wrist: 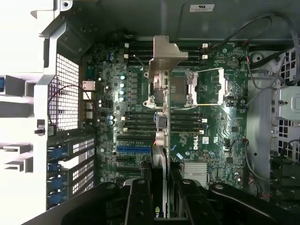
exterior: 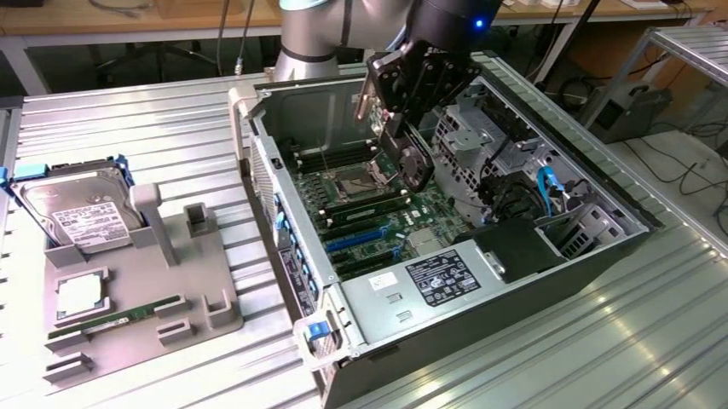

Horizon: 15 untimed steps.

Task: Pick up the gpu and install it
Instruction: 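Insert the gpu into the slot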

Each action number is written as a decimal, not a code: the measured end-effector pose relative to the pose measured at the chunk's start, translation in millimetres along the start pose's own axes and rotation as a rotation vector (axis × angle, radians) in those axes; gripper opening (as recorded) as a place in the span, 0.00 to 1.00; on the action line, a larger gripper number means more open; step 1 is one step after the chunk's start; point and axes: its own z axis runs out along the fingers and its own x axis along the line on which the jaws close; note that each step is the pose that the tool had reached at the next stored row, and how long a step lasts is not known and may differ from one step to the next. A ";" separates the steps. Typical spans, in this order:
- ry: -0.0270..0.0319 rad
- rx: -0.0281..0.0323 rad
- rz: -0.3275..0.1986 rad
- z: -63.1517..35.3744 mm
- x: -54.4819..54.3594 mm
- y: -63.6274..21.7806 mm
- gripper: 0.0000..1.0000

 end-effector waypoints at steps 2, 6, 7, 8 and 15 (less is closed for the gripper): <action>0.0000 0.0000 0.000 0.0 0.0 0.0 0.26; -0.0012 -0.0016 -0.046 0.0 -0.7 0.0 0.26; -0.0029 -0.0018 -0.067 0.0 -0.7 0.0 0.26; -0.0066 -0.0015 -0.095 0.0 -0.7 0.0 0.26; -0.0274 0.0002 -0.194 0.1 -0.7 0.0 0.26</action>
